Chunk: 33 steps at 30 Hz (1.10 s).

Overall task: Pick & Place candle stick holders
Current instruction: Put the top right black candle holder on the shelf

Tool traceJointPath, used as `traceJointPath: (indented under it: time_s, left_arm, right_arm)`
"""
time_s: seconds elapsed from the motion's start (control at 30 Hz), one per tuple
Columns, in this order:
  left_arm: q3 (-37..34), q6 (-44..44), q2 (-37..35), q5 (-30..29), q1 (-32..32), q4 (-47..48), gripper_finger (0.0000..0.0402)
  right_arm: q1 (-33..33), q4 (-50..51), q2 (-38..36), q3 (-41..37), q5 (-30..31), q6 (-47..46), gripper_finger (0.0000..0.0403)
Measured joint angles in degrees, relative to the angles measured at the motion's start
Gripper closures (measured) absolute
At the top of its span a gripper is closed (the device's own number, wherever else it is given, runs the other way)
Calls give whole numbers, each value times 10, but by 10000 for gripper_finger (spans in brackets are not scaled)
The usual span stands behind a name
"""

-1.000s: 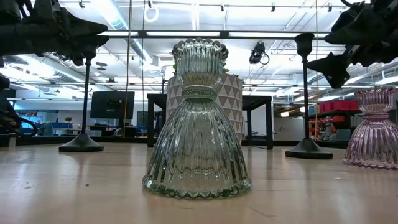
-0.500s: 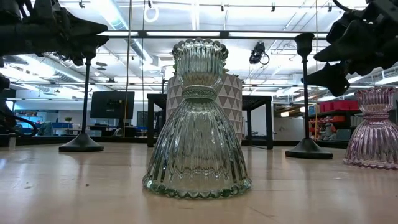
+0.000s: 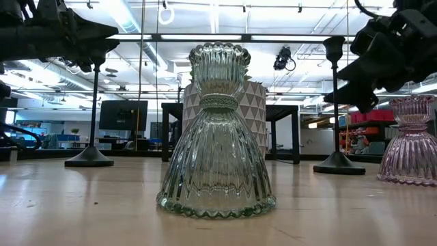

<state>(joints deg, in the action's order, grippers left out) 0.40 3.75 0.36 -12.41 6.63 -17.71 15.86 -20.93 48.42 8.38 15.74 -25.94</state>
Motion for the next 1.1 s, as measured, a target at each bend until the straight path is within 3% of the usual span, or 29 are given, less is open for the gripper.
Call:
traceJointPath:
  time_s: [0.37, 0.53, 1.1]
  left_arm:
    - [0, -4, 0, 0, 0, 0, 211]
    - [0, -1, 0, 0, 0, 0, 211]
    - [0, -1, 0, 0, 0, 0, 211]
  right_arm:
    - [0, -33, 30, 0, 18, -11, 123]
    - [0, -35, 30, 0, 18, 1, 142]
    - [0, -35, 30, 0, 12, 1, 333]
